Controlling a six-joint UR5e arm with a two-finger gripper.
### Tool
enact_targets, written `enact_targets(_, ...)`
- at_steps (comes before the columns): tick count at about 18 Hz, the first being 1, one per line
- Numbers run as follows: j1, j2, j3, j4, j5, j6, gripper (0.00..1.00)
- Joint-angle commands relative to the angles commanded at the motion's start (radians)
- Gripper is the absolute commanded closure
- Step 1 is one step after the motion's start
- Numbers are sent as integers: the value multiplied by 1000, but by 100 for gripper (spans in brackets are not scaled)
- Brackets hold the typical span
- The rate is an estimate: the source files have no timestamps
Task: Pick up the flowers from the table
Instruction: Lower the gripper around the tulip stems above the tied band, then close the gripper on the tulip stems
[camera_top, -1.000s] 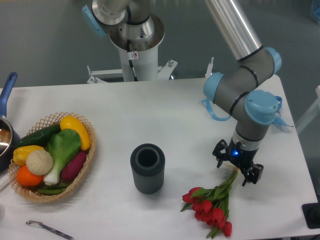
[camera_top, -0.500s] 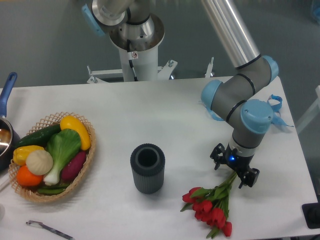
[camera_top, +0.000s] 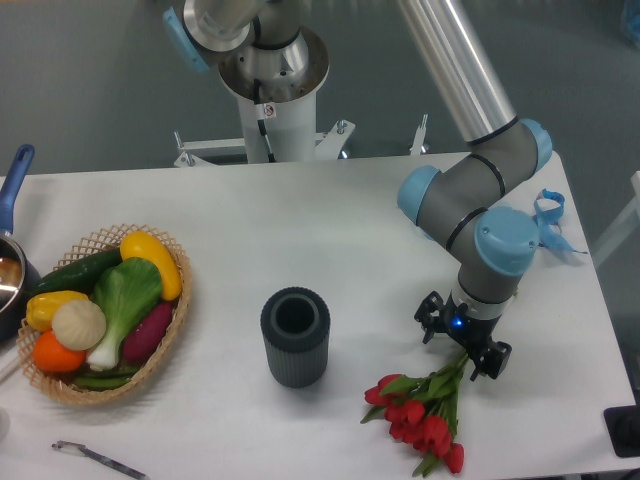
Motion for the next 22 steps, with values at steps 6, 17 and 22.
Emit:
enact_targets(6, -12, -8, 14, 18, 0, -37, 49)
enact_targets(17, -15, -3, 28, 18, -3, -75, 82)
enact_targets(22, -15, 37, 47, 18, -12, -77, 81)
